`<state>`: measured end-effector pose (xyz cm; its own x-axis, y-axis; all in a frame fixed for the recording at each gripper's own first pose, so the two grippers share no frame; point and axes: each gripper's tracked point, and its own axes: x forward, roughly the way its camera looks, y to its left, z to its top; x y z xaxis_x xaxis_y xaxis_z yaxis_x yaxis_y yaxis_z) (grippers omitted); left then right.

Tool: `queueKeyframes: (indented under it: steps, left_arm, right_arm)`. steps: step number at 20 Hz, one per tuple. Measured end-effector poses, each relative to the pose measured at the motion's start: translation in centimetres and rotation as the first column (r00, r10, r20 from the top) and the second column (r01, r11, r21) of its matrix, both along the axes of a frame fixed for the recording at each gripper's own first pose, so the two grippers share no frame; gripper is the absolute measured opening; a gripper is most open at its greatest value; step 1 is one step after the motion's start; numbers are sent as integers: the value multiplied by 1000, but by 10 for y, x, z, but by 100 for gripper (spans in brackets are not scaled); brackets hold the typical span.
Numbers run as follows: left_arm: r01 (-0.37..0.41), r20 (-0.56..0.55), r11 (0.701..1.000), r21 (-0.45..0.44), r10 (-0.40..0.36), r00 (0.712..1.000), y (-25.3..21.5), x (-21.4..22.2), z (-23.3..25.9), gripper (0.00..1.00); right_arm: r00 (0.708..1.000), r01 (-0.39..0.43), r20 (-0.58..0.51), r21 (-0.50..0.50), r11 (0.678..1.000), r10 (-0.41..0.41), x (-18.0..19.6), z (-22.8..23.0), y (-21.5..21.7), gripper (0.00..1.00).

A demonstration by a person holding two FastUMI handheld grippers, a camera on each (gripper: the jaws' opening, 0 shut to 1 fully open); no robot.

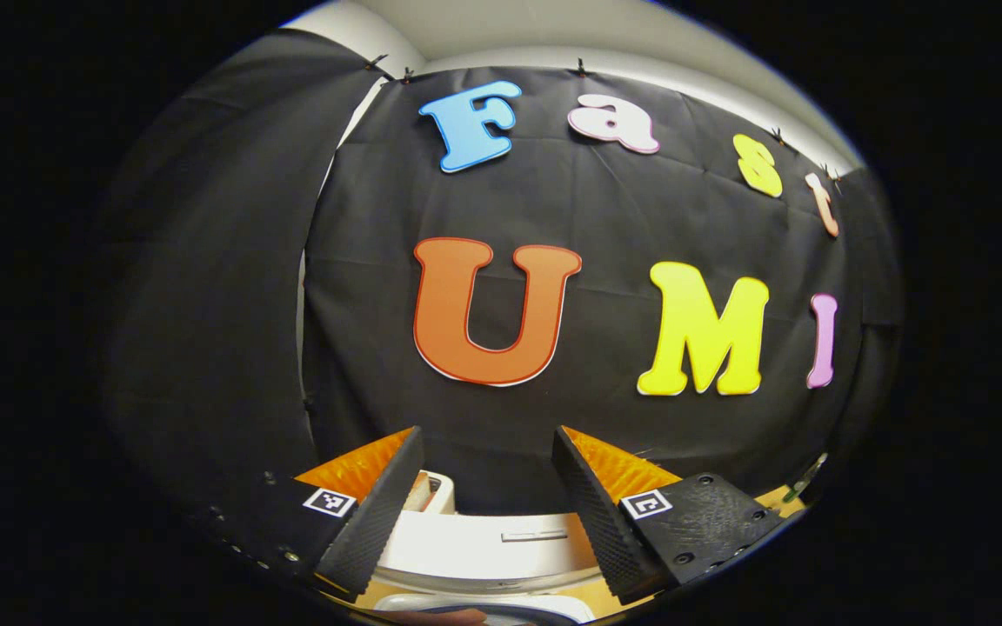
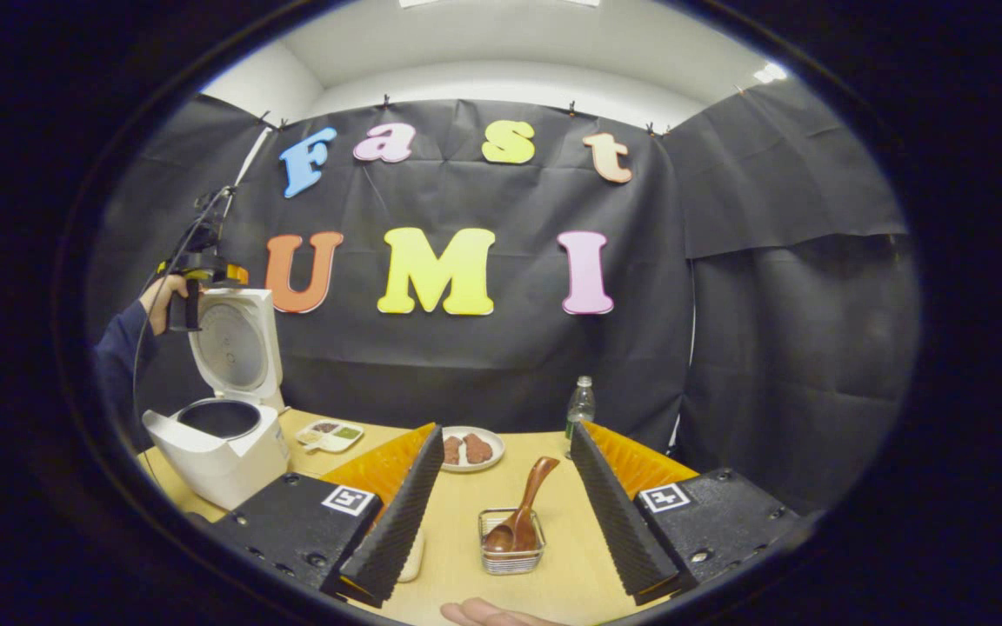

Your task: Close the left gripper, press the button to open the rice cooker; take a wooden spoon from the chopstick holder with the right hand, scoop a spoonful of rice and pour it into the rice cooker, then put the wooden spoon back into the chopstick holder.

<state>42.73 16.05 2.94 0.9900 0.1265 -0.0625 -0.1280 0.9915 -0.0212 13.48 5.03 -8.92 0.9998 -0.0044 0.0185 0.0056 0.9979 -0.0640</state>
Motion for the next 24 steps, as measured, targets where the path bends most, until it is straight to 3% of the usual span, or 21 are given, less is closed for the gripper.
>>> queueKeyframes:
  steps: [1, 2, 5, 14, 24]
  left_arm:
    - [-17, -2, 999, 44, 17, 1000, 5, -3, 0, 96]
    - [15, -11, 1000, 19, -15, 1000, -5, 2, 0, 97]
    - [2, -58, 1000, 20, -1, 998, -14, -14, -3, 95]
    - [-11, -108, 1000, 13, 12, 994, -26, -76, -21, 96]
    - [68, -234, 997, -33, -74, 969, -45, -163, -107, 95]
  right_arm:
    - [1000, -6, 0, -6, 1000, 6, -5, -1, 5, 92]
    - [1000, -9, -3, -7, 1000, 9, -8, -4, 7, 92]
    - [1000, -10, -18, 19, 1000, 10, -20, -8, 4, 98]
    - [999, -41, -18, 14, 999, 41, -60, 0, -25, 95]
    - [993, -113, -11, 72, 991, 114, -106, -20, -26, 98]
